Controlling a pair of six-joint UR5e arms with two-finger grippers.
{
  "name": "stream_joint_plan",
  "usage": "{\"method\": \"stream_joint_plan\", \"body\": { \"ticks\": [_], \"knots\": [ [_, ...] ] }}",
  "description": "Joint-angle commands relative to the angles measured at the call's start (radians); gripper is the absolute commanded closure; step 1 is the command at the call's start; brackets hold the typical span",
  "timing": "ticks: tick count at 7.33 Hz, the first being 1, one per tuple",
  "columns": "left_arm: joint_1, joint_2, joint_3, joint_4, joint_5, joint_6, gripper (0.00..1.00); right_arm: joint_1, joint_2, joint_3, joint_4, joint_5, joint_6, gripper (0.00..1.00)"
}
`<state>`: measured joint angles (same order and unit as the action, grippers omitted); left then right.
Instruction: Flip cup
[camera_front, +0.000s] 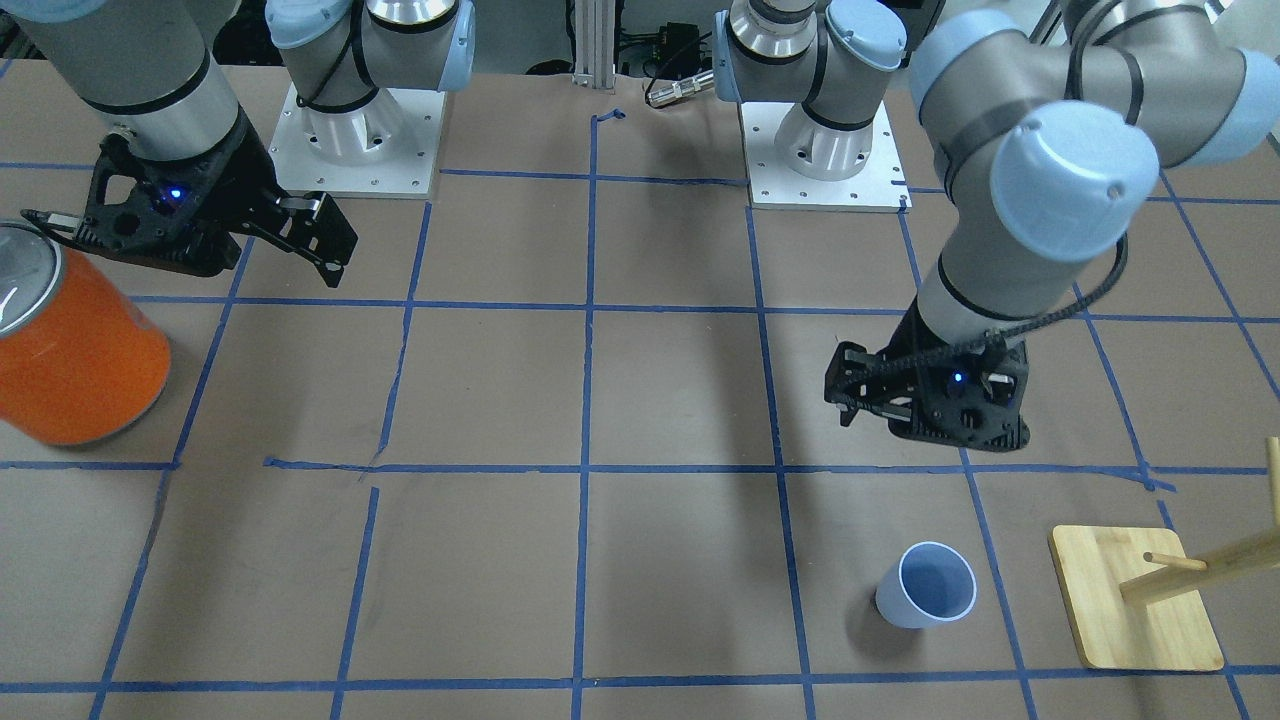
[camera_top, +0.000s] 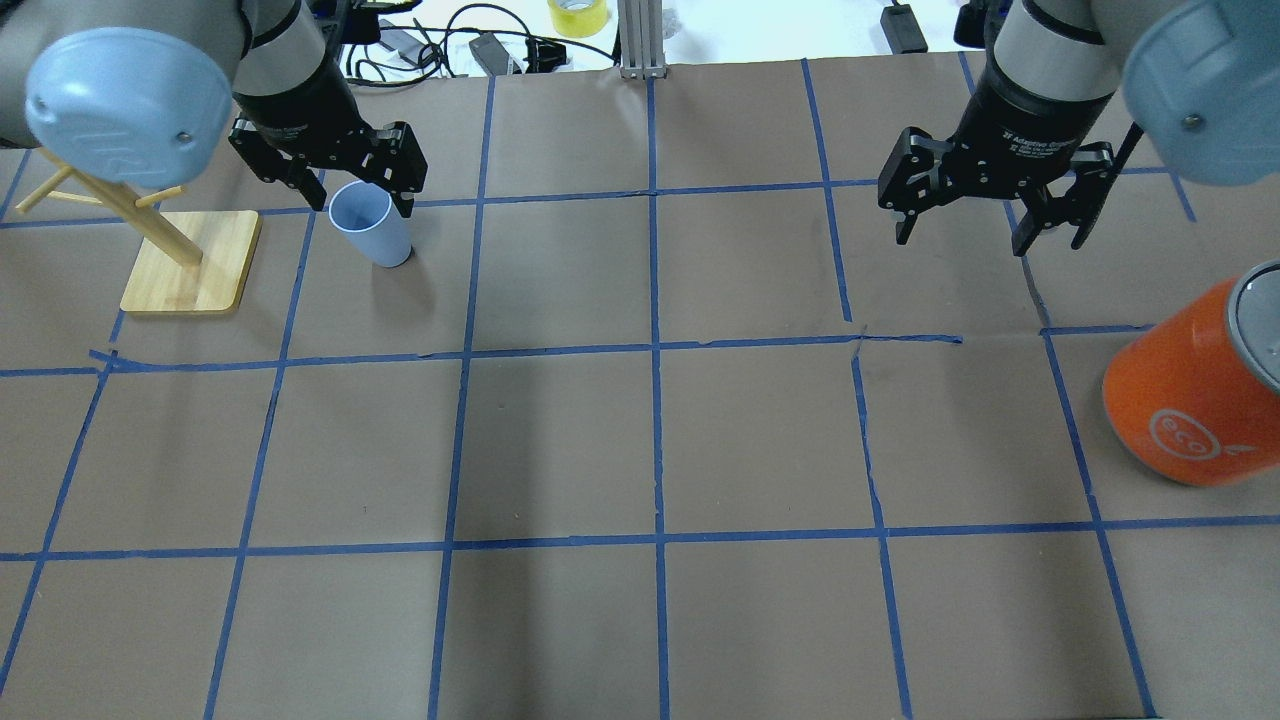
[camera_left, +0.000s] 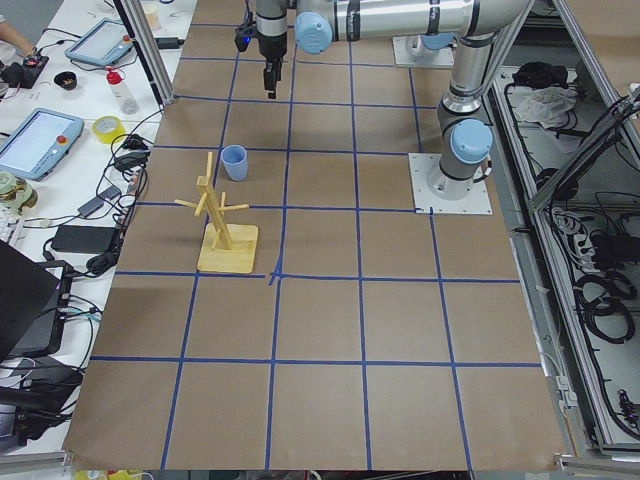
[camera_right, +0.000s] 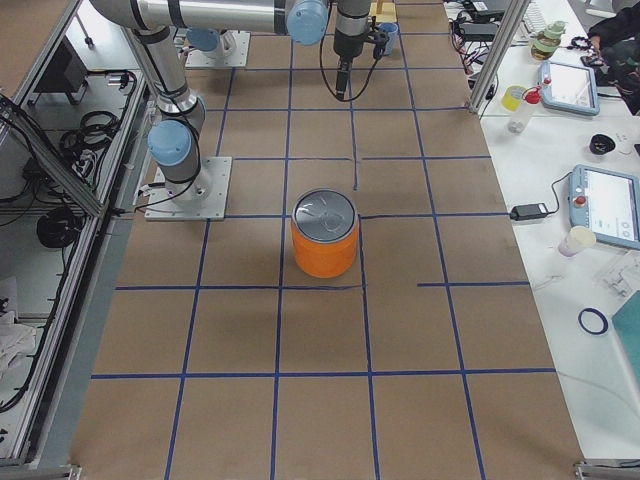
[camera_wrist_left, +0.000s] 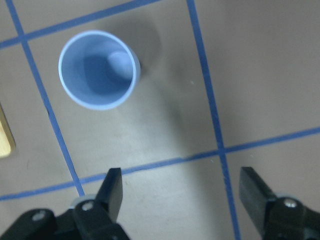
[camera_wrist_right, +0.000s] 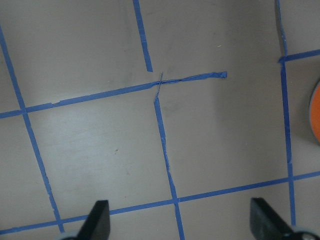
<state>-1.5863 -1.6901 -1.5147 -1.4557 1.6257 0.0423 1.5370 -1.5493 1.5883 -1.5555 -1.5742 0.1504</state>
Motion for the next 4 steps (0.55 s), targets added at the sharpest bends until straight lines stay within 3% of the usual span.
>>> {"method": "stream_joint_plan", "body": {
  "ticks": [1, 4],
  "knots": [
    [-0.015, 0.117, -0.005, -0.087, 0.003, -0.097, 0.09, 0.000, 0.000, 0.001, 0.000, -0.001, -0.002, 0.00],
    [-0.015, 0.142, -0.005, -0.092, -0.013, -0.159, 0.04, 0.000, 0.000, 0.001, 0.000, -0.001, -0.002, 0.00]
  ]
}}
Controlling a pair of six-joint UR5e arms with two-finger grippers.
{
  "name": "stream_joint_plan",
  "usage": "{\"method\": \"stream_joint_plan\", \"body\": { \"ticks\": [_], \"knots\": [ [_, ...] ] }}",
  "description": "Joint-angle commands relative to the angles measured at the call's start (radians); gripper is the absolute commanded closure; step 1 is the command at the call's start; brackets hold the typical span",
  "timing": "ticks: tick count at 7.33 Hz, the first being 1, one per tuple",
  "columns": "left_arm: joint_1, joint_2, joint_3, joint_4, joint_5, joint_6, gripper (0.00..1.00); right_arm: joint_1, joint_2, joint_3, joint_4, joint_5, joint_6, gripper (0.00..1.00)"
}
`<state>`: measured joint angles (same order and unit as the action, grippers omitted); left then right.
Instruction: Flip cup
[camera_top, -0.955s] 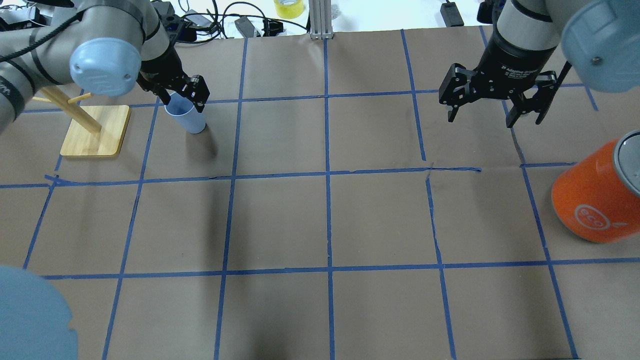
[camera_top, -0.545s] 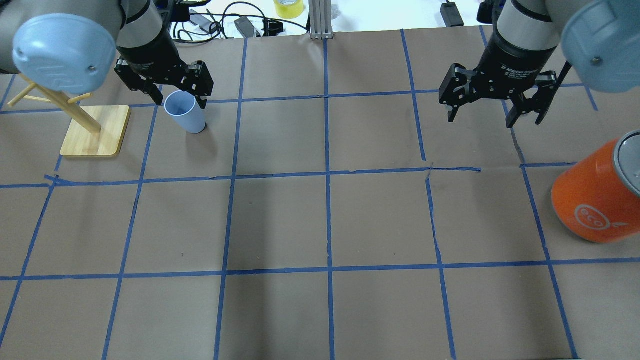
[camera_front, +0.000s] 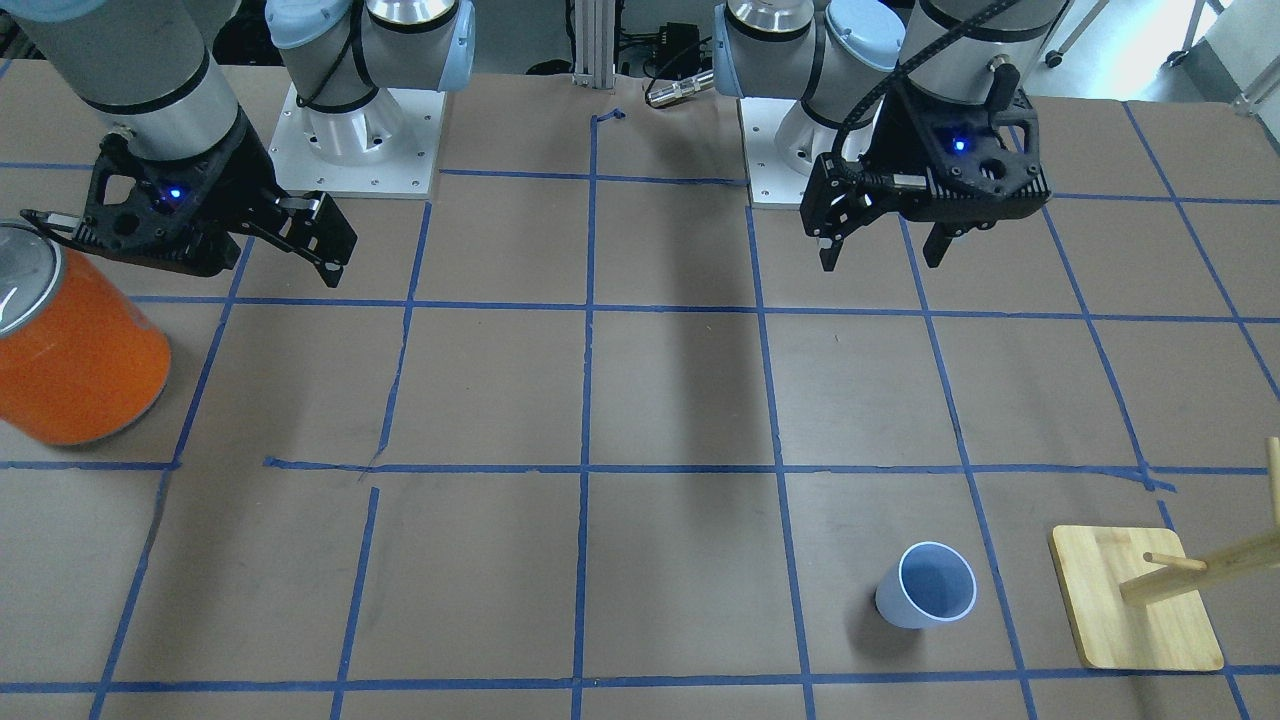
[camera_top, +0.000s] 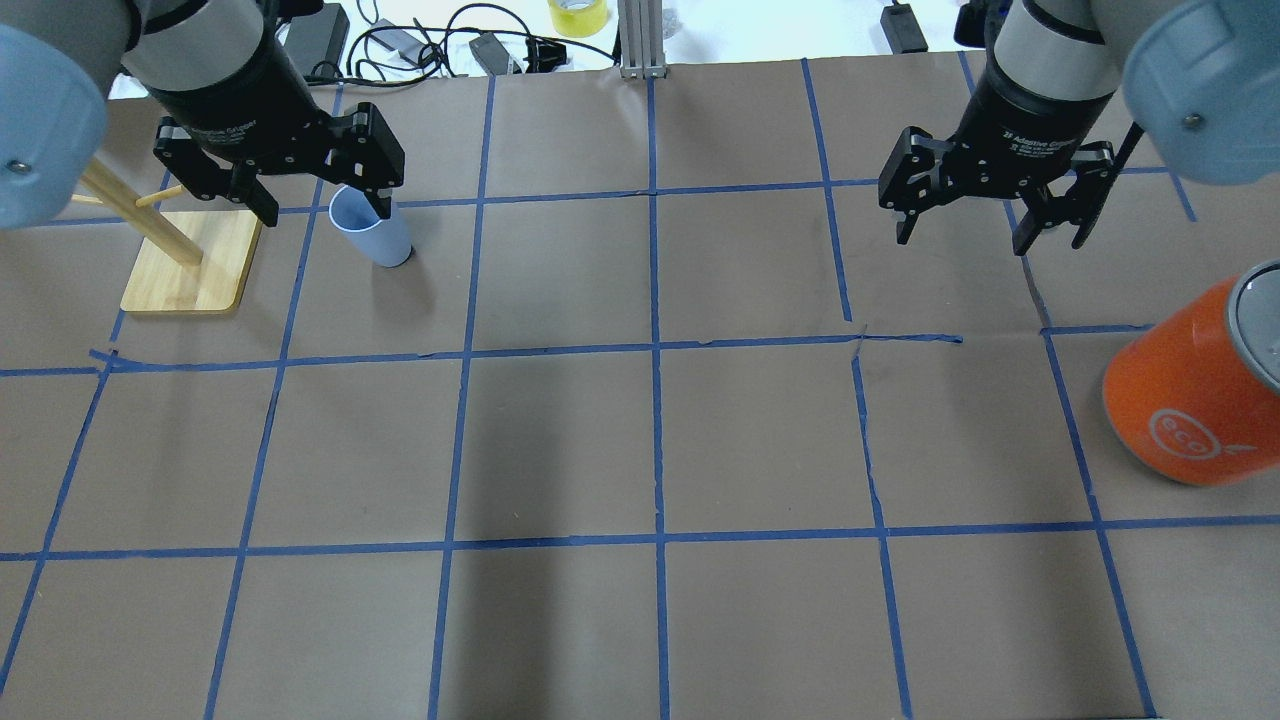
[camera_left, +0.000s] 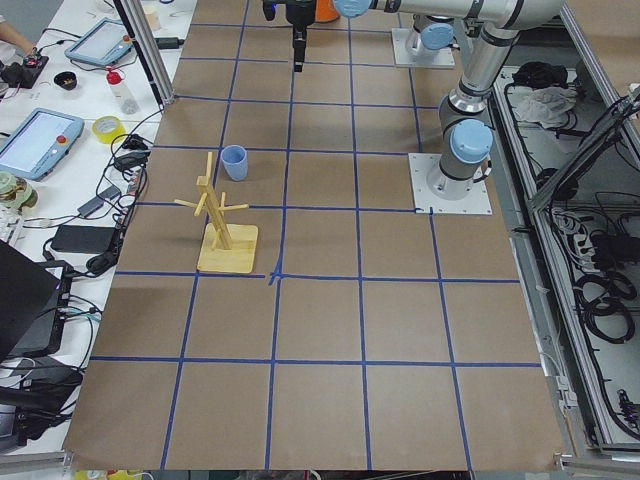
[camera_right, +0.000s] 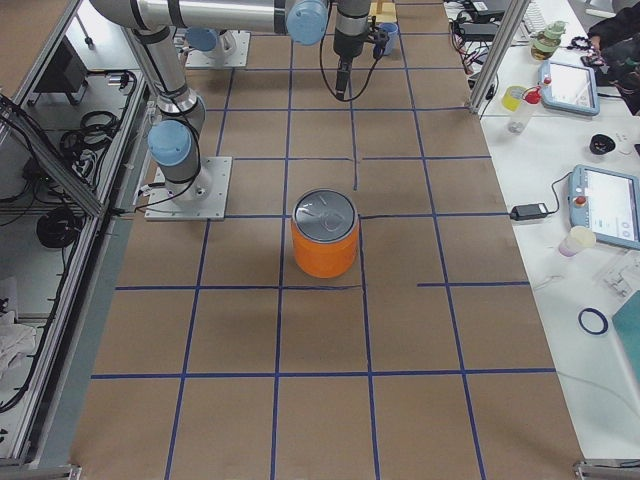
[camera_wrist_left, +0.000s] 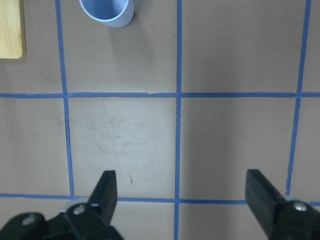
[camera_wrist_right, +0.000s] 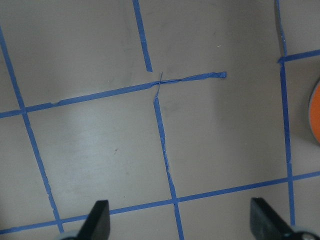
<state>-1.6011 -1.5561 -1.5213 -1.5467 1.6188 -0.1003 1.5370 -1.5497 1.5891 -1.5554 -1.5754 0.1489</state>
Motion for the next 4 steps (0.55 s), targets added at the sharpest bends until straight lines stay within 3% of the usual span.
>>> {"method": "stream_joint_plan", "body": {
  "ticks": [1, 4],
  "knots": [
    [0.000, 0.019, 0.000, -0.003, -0.005, -0.016, 0.02, 0.000, 0.000, 0.000, 0.000, 0.000, 0.000, 0.00],
    [0.006, 0.027, 0.004, -0.016, -0.004, 0.024, 0.00, 0.000, 0.000, 0.000, 0.002, 0.000, 0.000, 0.00]
  ]
}}
